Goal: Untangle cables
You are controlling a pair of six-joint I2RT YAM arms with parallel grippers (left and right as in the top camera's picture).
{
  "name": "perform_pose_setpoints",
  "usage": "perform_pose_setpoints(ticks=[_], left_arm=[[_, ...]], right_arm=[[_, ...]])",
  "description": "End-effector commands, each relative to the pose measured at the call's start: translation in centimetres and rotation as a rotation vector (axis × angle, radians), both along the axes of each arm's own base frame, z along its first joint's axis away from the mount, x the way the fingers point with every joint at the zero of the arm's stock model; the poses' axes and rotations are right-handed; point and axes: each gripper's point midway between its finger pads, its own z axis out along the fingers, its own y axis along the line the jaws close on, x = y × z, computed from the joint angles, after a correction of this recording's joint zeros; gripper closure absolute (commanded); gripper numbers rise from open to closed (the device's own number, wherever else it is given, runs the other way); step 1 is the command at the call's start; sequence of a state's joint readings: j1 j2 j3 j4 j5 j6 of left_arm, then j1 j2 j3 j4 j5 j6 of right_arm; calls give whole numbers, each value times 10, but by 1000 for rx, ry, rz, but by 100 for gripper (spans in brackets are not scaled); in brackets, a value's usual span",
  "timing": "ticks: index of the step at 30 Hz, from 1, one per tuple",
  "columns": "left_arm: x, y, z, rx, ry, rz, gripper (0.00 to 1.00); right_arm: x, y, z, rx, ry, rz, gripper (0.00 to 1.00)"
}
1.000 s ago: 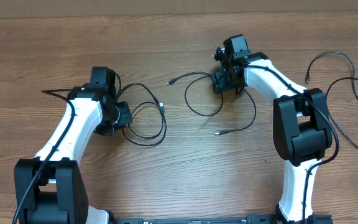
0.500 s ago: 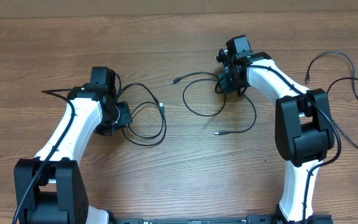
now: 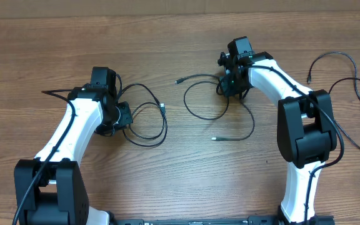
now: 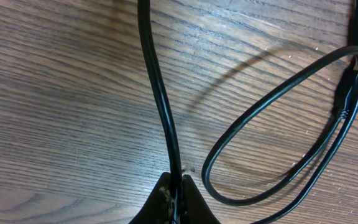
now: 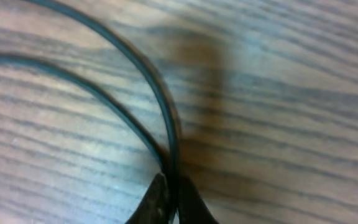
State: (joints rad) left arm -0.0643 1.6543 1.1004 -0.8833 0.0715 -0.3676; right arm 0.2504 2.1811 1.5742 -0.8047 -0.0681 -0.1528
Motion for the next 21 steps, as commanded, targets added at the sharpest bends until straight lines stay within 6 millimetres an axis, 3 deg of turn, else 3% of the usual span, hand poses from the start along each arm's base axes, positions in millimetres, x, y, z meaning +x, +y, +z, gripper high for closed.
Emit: perform_pose_setpoints(ticks=[1, 6, 14, 16, 21], left_arm=[[0, -1, -2, -2, 6, -8, 96], [0, -1, -2, -2, 6, -8, 96], [0, -1, -2, -2, 6, -8, 96], [0, -1, -2, -1, 6, -9, 96], [0, -1, -2, -2, 6, -11, 96]], right_arm=[[-24, -5, -28, -24, 113, -24, 96], [-14, -3, -10, -14, 82, -32, 96], [4, -5, 37, 19, -3, -90, 96], [11, -12, 50, 20, -31, -107, 96], [32, -54, 96, -32, -140, -261, 96]])
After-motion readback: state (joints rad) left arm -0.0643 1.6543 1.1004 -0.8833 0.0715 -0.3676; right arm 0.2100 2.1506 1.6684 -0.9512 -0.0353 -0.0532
